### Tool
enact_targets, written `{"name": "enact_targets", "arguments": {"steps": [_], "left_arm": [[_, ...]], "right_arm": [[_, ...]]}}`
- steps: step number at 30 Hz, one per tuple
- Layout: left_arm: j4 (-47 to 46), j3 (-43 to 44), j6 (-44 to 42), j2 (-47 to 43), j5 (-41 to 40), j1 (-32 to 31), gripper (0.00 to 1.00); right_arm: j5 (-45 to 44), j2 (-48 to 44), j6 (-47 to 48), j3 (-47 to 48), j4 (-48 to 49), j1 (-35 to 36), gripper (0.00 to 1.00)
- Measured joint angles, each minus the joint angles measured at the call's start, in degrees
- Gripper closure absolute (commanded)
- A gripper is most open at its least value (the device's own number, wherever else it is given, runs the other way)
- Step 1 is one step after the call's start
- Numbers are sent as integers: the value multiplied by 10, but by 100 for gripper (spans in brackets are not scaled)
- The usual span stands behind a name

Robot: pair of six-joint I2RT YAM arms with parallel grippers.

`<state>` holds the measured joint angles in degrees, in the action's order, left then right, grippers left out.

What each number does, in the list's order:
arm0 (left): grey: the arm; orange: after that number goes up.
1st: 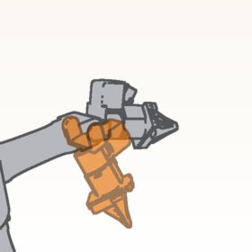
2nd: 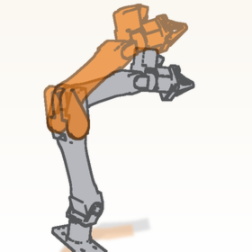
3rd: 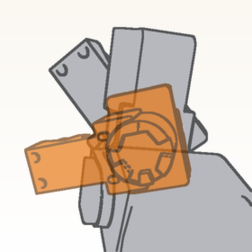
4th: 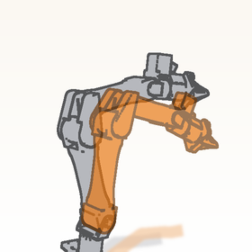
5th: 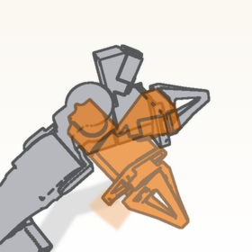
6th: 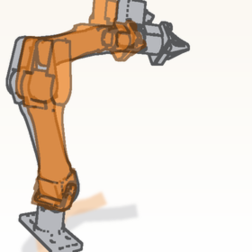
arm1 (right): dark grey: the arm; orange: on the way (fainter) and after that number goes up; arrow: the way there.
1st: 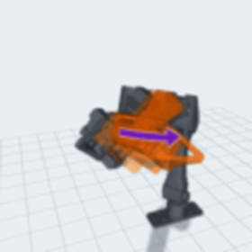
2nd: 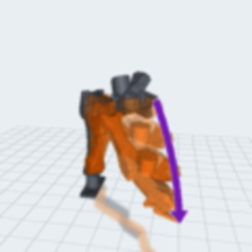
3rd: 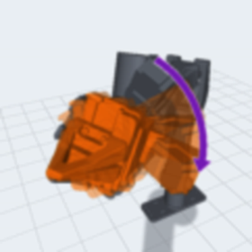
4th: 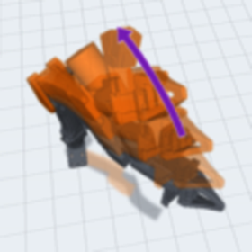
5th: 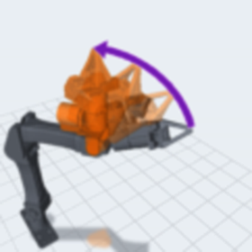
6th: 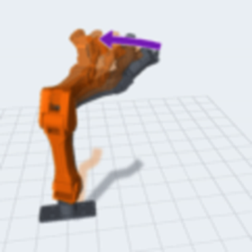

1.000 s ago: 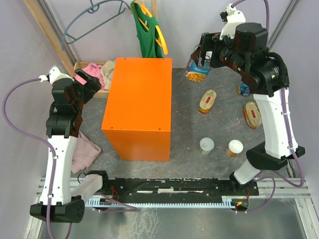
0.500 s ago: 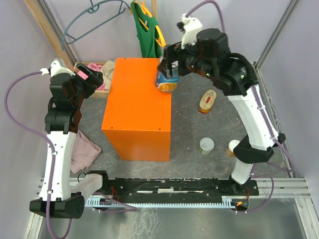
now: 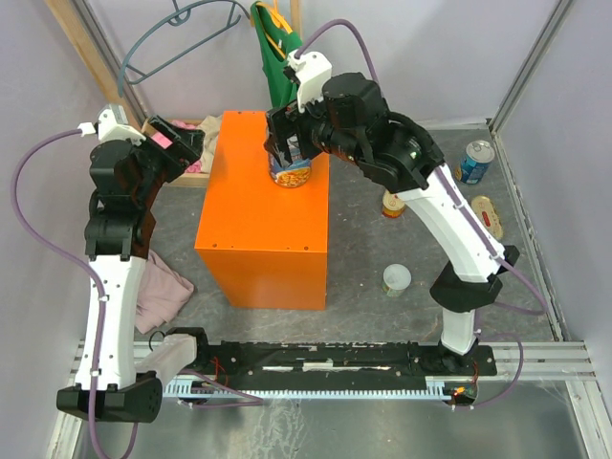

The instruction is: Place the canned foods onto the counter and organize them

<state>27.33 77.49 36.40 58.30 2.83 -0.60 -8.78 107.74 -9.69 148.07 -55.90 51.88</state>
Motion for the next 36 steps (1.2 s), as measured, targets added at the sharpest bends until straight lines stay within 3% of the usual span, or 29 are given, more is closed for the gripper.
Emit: {"name": "enact_targets", "arguments": {"steps": [6, 11, 16, 30, 36], "left_arm": [[-31, -16, -9, -22, 23, 0, 8], [-62, -41, -17, -49, 38, 0, 8], [-86, -61, -27, -69, 49, 0, 8], [-160, -94, -40, -101, 82, 0, 7], [-190, -103, -45, -115, 99, 0, 7]], "right_arm": [[-21, 18, 23, 0, 29, 18, 95], [-36, 25, 43, 0, 42, 38, 48], [-39, 28, 53, 0, 51, 52, 25], [-40, 28, 56, 0, 52, 56, 0], [-40, 28, 56, 0, 66, 56, 1]]}}
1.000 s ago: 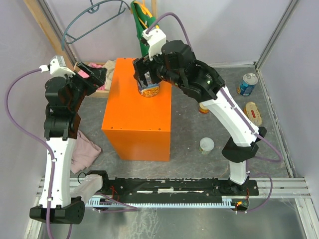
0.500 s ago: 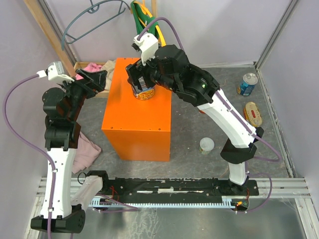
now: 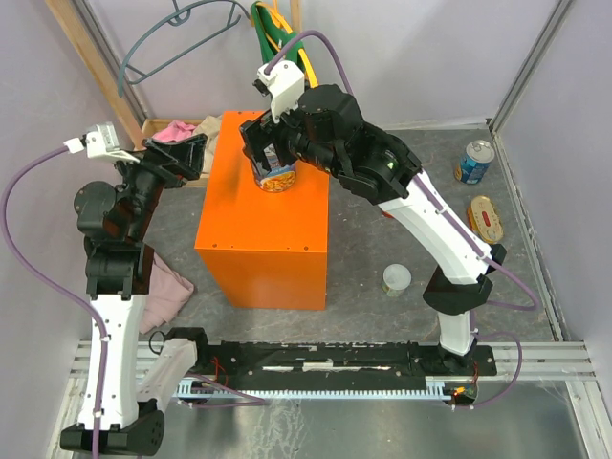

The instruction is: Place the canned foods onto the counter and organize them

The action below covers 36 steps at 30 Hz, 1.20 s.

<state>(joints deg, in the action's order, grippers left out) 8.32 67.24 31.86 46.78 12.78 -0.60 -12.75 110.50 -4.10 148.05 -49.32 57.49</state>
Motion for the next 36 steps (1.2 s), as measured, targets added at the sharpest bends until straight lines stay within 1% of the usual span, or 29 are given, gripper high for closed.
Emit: {"name": "enact_targets", "arguments": {"steps": [6, 12, 17, 20, 22, 26, 29, 32, 34, 36], "left_arm": [[-28, -13, 0, -16, 17, 0, 7], [-51, -23, 0, -23, 40, 0, 7], [-60, -25, 0, -32, 57, 0, 9], [-60, -25, -2, -42, 71, 0, 14], [-61, -25, -2, -49, 84, 0, 19], [-61, -25, -2, -66, 117, 0, 30], [-59, -25, -2, -82, 142, 0, 37], [-58, -26, -1, -102, 164, 0, 43], [-58, -29, 2, -111, 178, 0, 45], [-59, -31, 4, -115, 193, 0, 45]], "right_arm": [[0, 0, 0, 0, 17, 0, 1], [0, -17, 0, -36, 86, 0, 1], [-3, -31, 0, -37, 122, 0, 1], [-9, -44, 0, -38, 137, 0, 0], [-16, -56, 0, -46, 150, 0, 1], [-38, -90, 1, -83, 177, 0, 3], [-59, -109, 2, -106, 190, 0, 4], [-85, -124, 3, -127, 199, -1, 8], [-103, -135, 0, -146, 202, -6, 12], [-114, -139, -7, -155, 201, -15, 14]]}}
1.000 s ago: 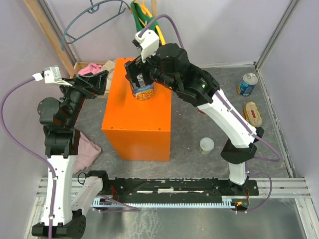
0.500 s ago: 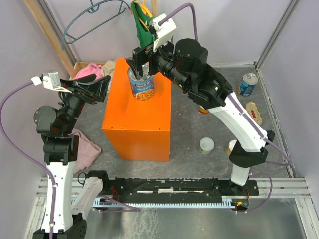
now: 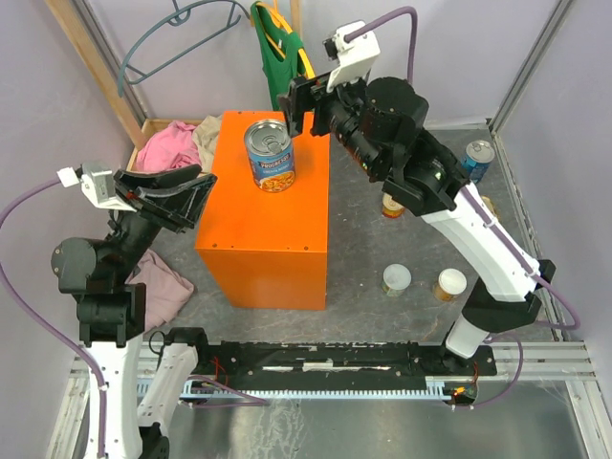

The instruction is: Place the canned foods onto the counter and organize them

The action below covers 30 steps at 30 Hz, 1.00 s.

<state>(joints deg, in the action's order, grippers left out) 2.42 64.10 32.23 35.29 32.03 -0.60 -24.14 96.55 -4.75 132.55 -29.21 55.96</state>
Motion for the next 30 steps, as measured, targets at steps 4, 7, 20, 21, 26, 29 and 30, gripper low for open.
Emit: {"name": "enact_targets", "arguments": {"steps": [4, 7, 20, 21, 26, 29, 30], "left_arm": [[2, -9, 6, 0, 21, 0, 45], [4, -13, 7, 0, 31, 0, 45], [1, 40, -7, 120, -41, 0, 45], [1, 59, -7, 136, -54, 0, 45], [-10, 184, -7, 236, -132, -2, 45], [-17, 273, -7, 292, -171, -25, 45], [-17, 296, -11, 306, -184, -42, 45]], "right_arm": [[-9, 0, -34, -3, -17, -48, 17], [-10, -1, -68, -8, -34, -95, 18], [-8, -16, -142, -73, -83, -179, 18], [-8, -16, -145, -77, -87, -181, 18], [-3, -16, -151, -96, -92, -193, 18], [-1, -16, -155, -103, -96, -202, 18], [0, -16, -156, -103, -96, -204, 18]]}}
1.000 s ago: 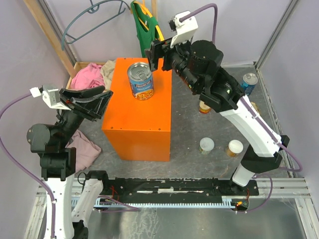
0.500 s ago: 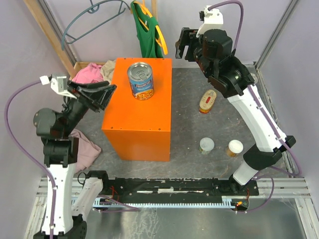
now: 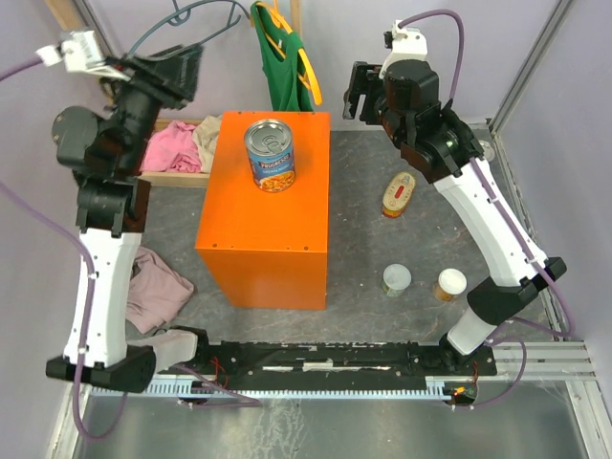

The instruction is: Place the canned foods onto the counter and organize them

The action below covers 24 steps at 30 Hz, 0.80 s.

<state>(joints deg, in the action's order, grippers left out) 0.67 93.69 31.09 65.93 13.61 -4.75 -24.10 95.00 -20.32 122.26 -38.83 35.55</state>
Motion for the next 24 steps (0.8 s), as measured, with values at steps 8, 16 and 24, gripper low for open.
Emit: {"name": "enact_targets", "arguments": {"steps": [8, 16, 24], "left_arm": [[40, 120, -104, 86, -91, -251, 44], [104, 34, -182, 33, -153, -414, 45], [155, 10, -250, -2, -243, -586, 49]], "right_arm": [[14, 9, -5, 1, -7, -19, 18], [27, 10, -9, 1, -13, -40, 19], [33, 7, -9, -8, -13, -43, 19]]}}
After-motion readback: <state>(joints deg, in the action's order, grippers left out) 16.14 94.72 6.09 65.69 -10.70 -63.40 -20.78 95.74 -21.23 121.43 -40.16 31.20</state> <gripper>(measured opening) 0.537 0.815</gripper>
